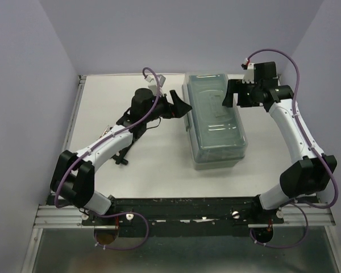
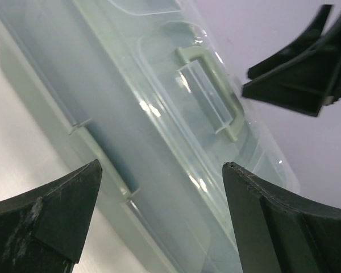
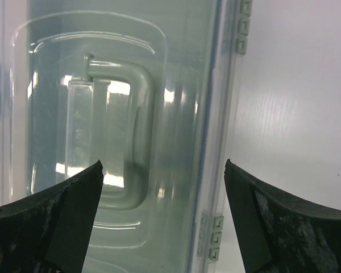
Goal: Pack the tool kit
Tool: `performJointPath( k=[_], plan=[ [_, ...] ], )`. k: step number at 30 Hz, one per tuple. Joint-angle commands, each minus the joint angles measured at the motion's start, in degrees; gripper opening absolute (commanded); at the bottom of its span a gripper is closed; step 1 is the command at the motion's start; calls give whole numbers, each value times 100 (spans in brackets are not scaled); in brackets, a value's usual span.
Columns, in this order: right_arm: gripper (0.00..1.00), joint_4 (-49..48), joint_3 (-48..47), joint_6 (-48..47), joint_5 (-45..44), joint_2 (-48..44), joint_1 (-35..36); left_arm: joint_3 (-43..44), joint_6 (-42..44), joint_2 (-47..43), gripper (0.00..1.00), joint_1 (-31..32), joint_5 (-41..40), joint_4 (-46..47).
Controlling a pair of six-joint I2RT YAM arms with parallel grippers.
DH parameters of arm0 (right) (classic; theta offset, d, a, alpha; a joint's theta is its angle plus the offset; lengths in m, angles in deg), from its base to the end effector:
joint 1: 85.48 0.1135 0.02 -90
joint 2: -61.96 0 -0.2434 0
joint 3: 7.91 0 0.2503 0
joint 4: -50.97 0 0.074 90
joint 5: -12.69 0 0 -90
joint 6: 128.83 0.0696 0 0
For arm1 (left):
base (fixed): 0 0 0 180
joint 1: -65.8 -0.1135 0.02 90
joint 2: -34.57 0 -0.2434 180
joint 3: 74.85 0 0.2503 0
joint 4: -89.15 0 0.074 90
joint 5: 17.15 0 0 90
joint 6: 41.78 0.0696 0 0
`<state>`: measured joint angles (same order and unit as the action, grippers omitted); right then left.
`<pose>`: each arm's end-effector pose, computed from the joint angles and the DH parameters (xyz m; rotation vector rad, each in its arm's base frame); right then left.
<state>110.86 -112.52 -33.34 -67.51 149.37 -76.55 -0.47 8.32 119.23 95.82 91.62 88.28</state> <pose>0.3468 0.0665 0.3340 -0.1569 2.3194 0.3253 0.3186 -0.2099 0.2841 0.0932 1.9069 -1.1474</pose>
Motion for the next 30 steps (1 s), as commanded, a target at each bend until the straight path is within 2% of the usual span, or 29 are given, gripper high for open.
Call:
performJointPath(
  k=[1, 6, 9, 13, 15, 20, 24, 30],
  plan=[
    [95, -207, 171, -119, 619, 266, 4, 417, 131, 296, 98, 223, 207, -227],
    [93, -225, 381, -102, 698, 565, -40, 944, 325, 683, 99, 443, 163, -762],
    [88, -330, 688, -58, 996, 618, -67, 1068, 465, 780, 98, 575, -13, -982],
    [80, -619, 1294, 117, 1874, 636, -40, 1051, 501, 789, 91, 689, -66, -974],
    [78, -761, 1619, 215, 1981, 636, 82, 972, 510, 754, 87, 733, -206, -1035],
    [78, -1050, 2174, 425, 1929, 742, 846, 340, 404, 359, 83, 777, -557, -817],
    [77, -1533, 2403, 970, 2034, 821, 1452, -512, 264, -396, 81, 865, -1162, -483],
    [77, -1973, 2359, 1576, 2271, 935, 2200, -1357, 281, -1644, 81, 918, -2236, -456]
  ],
)
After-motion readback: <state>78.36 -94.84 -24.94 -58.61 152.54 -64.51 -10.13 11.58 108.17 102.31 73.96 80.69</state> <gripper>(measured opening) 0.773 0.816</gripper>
